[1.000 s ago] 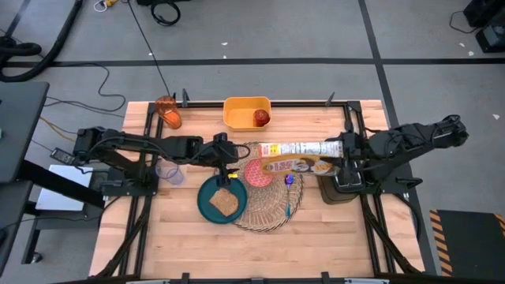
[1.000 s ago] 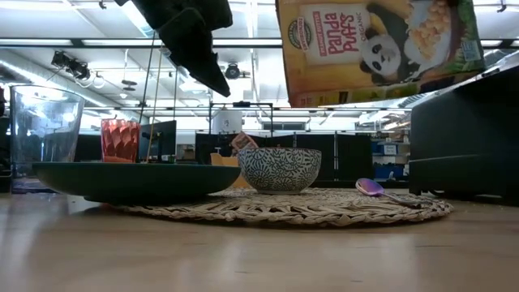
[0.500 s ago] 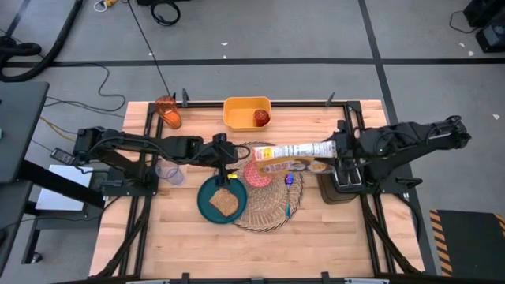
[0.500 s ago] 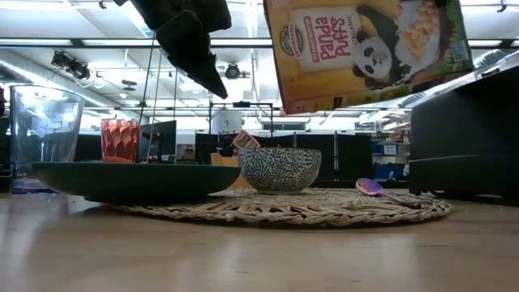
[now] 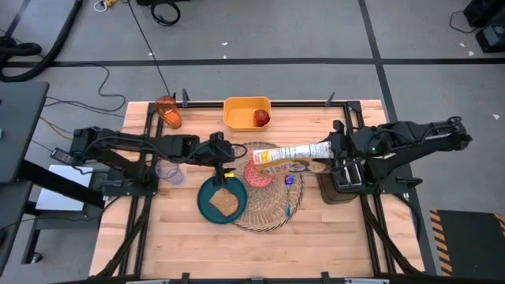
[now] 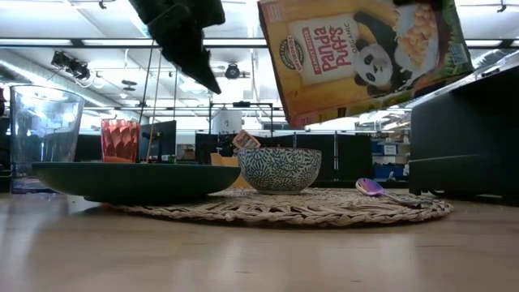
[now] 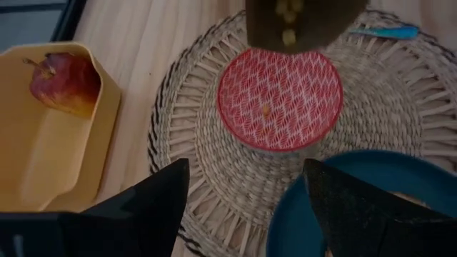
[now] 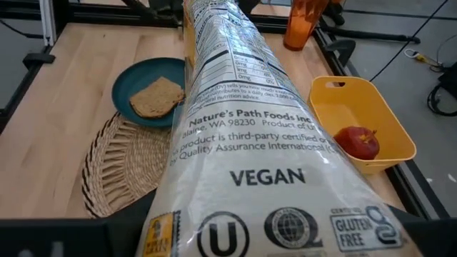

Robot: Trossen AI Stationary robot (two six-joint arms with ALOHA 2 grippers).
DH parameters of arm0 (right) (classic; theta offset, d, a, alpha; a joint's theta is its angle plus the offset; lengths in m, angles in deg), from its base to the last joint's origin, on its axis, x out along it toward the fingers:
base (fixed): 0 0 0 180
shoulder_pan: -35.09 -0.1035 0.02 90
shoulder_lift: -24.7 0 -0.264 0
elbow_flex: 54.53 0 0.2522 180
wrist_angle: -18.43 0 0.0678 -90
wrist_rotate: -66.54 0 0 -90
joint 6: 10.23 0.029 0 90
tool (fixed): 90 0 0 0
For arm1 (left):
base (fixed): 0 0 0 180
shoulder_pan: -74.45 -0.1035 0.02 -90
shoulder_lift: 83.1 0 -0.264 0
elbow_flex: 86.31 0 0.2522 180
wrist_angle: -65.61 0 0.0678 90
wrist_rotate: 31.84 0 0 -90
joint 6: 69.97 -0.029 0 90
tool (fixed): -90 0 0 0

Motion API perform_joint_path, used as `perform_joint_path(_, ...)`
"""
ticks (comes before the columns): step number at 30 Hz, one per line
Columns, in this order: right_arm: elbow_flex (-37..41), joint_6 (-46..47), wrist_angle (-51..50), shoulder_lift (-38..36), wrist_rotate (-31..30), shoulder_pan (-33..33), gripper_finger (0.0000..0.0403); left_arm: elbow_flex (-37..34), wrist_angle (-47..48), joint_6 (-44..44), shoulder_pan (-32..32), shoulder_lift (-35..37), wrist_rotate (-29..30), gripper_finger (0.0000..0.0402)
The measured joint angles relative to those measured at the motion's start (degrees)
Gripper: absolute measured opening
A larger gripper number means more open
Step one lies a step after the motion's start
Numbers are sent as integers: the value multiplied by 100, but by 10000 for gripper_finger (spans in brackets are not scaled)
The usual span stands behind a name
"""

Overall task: Arrange a breakfast setting
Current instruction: Pour the cereal from the yellow cereal box into the red bowl

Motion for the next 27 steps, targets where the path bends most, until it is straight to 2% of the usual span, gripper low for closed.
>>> perform_joint_path(14, -4, -214, 66, 135, 381, 233, 215, -4, 164, 150, 0, 200, 15, 283)
perform_joint_path(27, -194, -368, -171, 475, 298, 235, 215, -4, 176, 155, 0, 242, 13, 283)
